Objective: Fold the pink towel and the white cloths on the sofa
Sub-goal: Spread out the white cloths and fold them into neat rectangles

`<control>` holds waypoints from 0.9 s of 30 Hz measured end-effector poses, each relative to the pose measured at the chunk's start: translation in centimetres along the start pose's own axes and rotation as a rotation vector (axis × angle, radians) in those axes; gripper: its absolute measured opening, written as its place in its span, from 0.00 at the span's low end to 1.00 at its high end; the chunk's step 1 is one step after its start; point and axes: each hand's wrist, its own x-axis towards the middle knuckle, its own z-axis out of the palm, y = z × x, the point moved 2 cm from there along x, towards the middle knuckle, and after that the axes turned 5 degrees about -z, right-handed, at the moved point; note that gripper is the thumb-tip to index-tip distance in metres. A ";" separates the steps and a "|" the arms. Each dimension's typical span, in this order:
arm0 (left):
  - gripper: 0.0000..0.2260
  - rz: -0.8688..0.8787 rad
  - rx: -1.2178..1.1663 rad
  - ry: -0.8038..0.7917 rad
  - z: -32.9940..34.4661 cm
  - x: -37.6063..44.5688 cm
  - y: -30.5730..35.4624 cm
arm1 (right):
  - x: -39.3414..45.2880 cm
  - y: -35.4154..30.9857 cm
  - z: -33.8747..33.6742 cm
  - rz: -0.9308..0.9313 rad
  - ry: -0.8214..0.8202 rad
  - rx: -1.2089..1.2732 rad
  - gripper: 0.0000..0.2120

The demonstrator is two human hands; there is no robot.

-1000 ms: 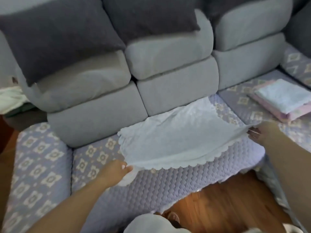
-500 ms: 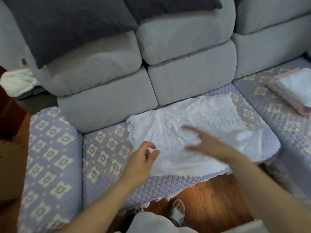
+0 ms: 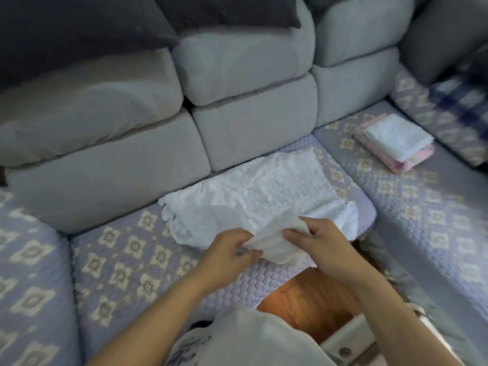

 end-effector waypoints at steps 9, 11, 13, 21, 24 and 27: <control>0.07 0.117 -0.132 -0.200 -3.7 0.5 4.3 | -1.5 -3.4 -0.8 -0.018 0.274 0.007 0.31; 0.08 0.155 -0.170 -0.213 -4.1 0.1 5.1 | -1.8 -4.3 -1.1 -0.071 0.329 0.008 0.17; 0.08 0.174 -0.183 -0.226 -4.3 0.0 5.2 | -1.7 -4.8 -1.6 -0.089 0.375 -0.002 0.06; 0.13 0.054 -0.168 -0.123 -4.5 0.0 4.6 | -1.3 -4.4 -0.1 -0.051 0.434 0.034 0.30; 0.14 0.029 -0.119 -0.116 -4.6 -0.1 4.4 | -1.2 -4.3 0.2 -0.039 0.437 0.043 0.38; 0.13 0.014 -0.092 -0.137 -5.0 -0.2 4.2 | -1.3 -4.3 0.2 -0.047 0.470 0.083 0.19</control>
